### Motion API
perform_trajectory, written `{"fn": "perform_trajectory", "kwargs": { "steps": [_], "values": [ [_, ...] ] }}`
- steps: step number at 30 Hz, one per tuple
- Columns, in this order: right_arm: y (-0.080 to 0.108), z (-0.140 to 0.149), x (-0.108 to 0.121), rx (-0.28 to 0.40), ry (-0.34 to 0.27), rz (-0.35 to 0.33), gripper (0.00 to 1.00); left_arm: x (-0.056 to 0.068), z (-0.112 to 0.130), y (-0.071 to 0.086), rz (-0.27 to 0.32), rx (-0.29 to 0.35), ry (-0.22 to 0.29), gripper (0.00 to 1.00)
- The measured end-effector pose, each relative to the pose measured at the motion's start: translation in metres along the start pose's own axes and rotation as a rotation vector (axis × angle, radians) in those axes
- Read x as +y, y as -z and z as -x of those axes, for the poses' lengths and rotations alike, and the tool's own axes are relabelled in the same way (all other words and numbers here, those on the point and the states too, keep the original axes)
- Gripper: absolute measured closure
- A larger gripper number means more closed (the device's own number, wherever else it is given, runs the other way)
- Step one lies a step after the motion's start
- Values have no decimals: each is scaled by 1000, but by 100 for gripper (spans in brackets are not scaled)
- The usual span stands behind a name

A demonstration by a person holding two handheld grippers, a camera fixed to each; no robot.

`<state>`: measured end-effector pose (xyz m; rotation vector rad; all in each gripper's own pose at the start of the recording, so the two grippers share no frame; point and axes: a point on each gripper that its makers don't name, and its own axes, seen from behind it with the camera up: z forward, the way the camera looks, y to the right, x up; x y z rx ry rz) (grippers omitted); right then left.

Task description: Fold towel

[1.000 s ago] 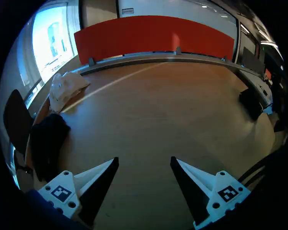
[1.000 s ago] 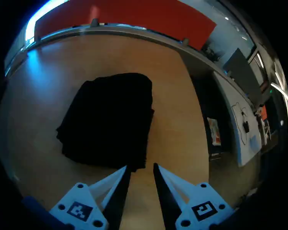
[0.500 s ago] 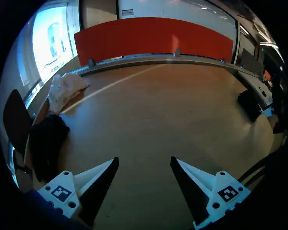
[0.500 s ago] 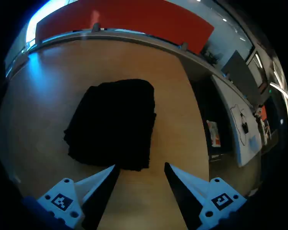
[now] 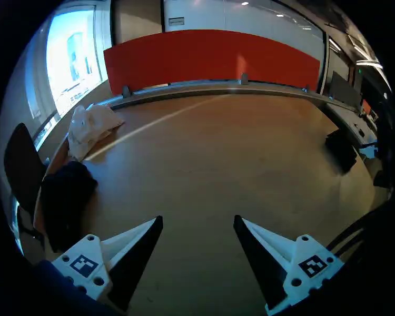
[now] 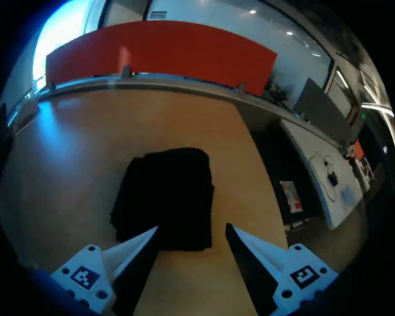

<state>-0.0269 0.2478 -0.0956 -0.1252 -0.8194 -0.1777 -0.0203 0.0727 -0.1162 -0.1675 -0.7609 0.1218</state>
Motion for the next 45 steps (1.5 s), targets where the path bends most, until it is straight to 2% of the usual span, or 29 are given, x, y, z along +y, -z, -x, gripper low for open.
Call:
{"fn": "perform_trajectory", "kwargs": {
  "steps": [11,20,26,31,38,45],
  "values": [
    [23,-42,-9,175,-41,40,11,-1,-12,1,1,27,-4,0],
    [51,-90,-15,363,-111,47,11,-3,-21,1,-3,51,12,0],
    [54,-101,-16,396,-133,54,11,-3,-28,0,0,77,23,0],
    [62,-116,-24,436,-124,47,11,-6,-43,0,-5,126,34,0],
    [76,-141,-34,502,-126,40,11,-26,-72,1,-61,228,43,0],
    [92,-163,-47,562,-126,29,11,-39,-110,10,-87,356,48,0]
  ]
}}
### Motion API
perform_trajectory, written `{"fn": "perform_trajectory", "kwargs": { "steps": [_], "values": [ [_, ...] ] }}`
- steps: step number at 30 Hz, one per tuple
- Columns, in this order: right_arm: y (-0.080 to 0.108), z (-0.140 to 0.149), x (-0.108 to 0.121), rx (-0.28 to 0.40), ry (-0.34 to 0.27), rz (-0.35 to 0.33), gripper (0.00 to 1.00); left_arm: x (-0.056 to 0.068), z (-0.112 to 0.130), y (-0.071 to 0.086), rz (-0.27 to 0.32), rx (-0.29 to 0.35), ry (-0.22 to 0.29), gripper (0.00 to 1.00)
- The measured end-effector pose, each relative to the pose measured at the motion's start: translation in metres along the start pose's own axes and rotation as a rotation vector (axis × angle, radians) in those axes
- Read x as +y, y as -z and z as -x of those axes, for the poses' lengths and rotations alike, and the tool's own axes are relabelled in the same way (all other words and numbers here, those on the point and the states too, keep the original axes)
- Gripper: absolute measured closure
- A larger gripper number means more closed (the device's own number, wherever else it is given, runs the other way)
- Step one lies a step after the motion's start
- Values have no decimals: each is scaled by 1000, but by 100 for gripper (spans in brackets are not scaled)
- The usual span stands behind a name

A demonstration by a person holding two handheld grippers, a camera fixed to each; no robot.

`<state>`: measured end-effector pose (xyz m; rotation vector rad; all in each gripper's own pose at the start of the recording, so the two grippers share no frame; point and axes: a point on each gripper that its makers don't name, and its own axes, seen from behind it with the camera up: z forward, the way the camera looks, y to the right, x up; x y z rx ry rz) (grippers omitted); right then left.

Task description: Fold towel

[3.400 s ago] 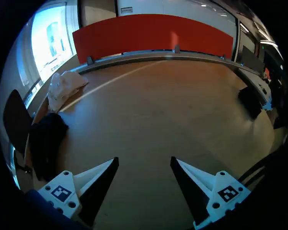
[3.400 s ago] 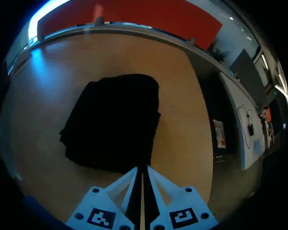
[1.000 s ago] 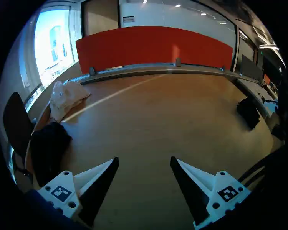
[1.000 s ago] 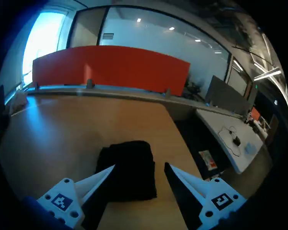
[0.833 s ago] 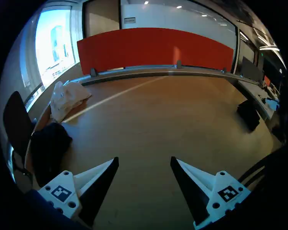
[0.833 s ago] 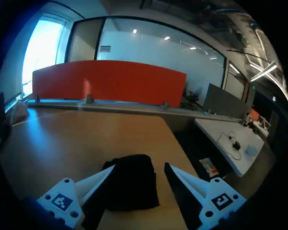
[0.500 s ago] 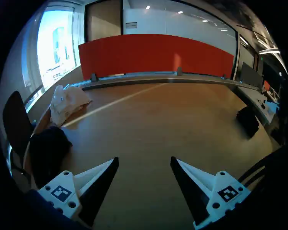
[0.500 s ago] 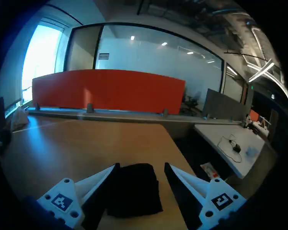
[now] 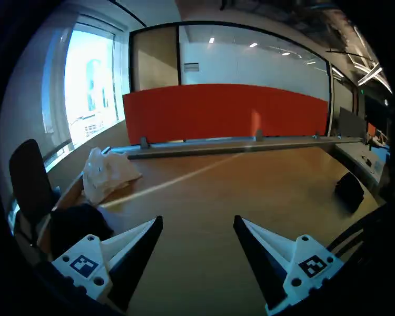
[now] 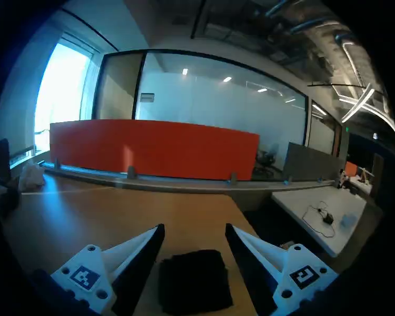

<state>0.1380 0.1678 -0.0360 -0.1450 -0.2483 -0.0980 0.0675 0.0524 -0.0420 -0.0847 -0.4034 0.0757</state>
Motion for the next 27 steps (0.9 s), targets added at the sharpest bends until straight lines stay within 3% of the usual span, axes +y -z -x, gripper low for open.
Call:
{"fn": "perform_trajectory", "kwargs": {
  "steps": [14,27],
  "values": [
    [7,-38,-40,78,-20,-58,9,-10,-62,-1,-3,205,70,0],
    [10,-65,-86,111,-30,-98,8,-13,-83,1,10,259,88,0]
  ]
}}
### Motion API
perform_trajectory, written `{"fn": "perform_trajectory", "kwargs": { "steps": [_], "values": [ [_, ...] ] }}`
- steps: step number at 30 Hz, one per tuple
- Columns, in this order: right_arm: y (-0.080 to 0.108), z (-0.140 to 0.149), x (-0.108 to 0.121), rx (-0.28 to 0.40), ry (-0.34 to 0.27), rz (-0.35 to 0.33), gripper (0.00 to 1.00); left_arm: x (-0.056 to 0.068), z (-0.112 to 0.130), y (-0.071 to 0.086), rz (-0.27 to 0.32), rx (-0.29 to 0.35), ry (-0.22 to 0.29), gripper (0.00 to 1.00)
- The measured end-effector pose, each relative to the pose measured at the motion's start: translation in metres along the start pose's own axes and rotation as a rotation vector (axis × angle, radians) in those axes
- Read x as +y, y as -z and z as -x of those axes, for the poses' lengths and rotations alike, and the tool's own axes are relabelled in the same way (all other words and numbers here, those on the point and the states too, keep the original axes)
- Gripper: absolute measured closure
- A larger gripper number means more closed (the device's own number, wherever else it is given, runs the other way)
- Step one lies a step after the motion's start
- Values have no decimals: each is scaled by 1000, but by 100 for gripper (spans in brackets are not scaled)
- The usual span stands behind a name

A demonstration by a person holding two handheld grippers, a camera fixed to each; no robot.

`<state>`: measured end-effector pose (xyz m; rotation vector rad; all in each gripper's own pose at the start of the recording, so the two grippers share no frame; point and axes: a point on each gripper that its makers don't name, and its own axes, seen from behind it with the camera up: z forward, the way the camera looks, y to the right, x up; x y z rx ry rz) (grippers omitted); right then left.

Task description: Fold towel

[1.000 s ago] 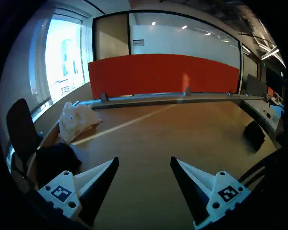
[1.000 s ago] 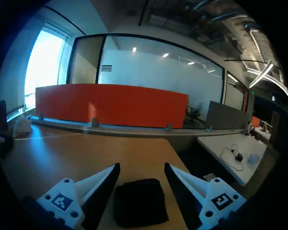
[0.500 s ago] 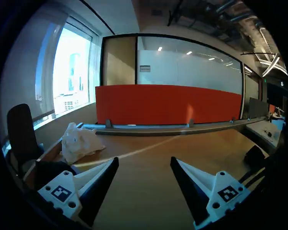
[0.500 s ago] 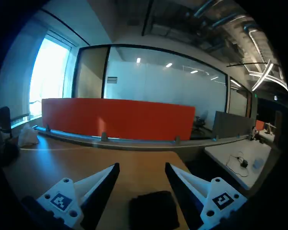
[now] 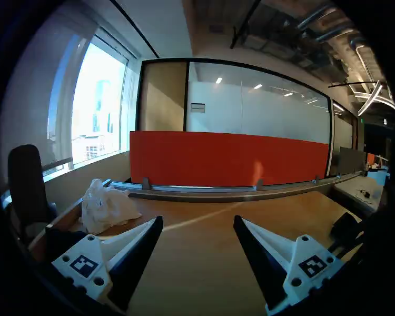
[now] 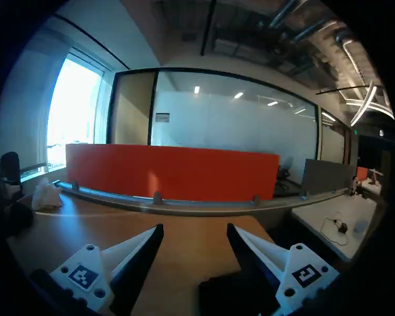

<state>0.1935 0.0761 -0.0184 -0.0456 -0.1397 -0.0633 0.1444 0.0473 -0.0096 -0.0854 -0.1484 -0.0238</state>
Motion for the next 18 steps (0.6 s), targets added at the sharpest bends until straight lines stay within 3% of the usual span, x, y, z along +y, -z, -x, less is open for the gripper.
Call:
{"fn": "perform_trajectory", "kwargs": {
  "steps": [18],
  "values": [
    [-1,-32,-70,44,-27,-53,7,3,-15,-3,15,41,5,0]
  ]
}}
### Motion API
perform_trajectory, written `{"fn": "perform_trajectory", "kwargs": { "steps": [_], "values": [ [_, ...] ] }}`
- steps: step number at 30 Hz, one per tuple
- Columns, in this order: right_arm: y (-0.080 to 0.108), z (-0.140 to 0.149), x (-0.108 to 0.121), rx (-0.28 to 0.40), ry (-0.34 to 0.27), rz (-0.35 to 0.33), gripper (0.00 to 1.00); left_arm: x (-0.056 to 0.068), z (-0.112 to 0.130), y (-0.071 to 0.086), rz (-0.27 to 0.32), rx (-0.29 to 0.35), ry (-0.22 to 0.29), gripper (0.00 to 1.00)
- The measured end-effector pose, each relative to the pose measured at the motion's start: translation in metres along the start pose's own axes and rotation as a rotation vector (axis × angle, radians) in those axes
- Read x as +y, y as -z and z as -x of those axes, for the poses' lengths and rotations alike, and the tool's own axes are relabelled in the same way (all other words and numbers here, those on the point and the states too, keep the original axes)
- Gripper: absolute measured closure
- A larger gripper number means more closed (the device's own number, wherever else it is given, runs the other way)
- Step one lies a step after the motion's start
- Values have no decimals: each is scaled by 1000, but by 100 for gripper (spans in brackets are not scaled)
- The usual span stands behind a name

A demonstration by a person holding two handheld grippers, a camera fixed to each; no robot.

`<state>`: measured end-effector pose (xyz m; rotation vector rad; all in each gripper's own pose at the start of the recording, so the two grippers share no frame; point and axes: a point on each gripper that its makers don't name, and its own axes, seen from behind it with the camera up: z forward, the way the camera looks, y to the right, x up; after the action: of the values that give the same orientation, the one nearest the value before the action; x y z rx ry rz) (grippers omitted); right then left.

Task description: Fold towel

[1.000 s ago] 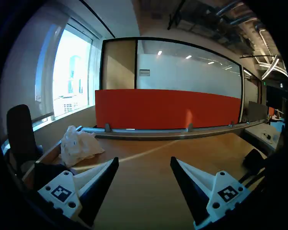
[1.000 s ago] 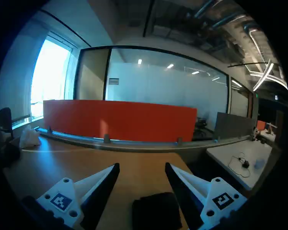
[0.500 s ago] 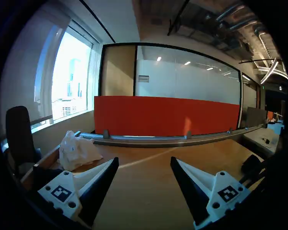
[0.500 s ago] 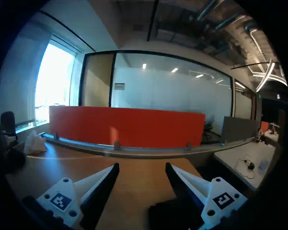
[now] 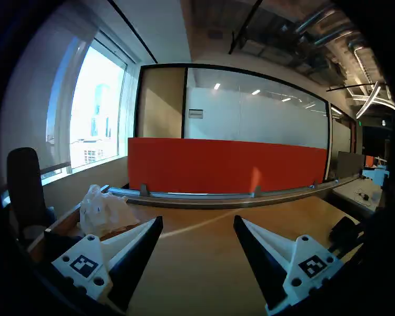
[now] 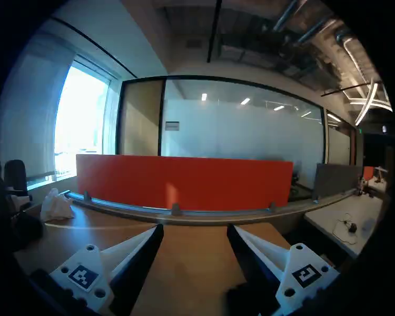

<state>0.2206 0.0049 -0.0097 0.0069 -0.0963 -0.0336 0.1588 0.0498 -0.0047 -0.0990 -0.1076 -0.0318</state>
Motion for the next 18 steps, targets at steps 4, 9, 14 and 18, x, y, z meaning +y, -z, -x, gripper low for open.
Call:
{"fn": "perform_trajectory", "kwargs": {
  "steps": [4,9,14,18],
  "values": [
    [-2,-1,-10,2,-12,-7,7,0,-1,0,4,1,2,0],
    [-4,1,-18,-1,-18,-12,7,1,-3,0,6,6,-16,0],
    [-6,-5,-22,9,-26,5,7,4,-3,0,12,14,-19,0],
    [-7,-9,-33,10,-18,-18,7,2,-1,-2,3,20,-21,0]
  ]
}}
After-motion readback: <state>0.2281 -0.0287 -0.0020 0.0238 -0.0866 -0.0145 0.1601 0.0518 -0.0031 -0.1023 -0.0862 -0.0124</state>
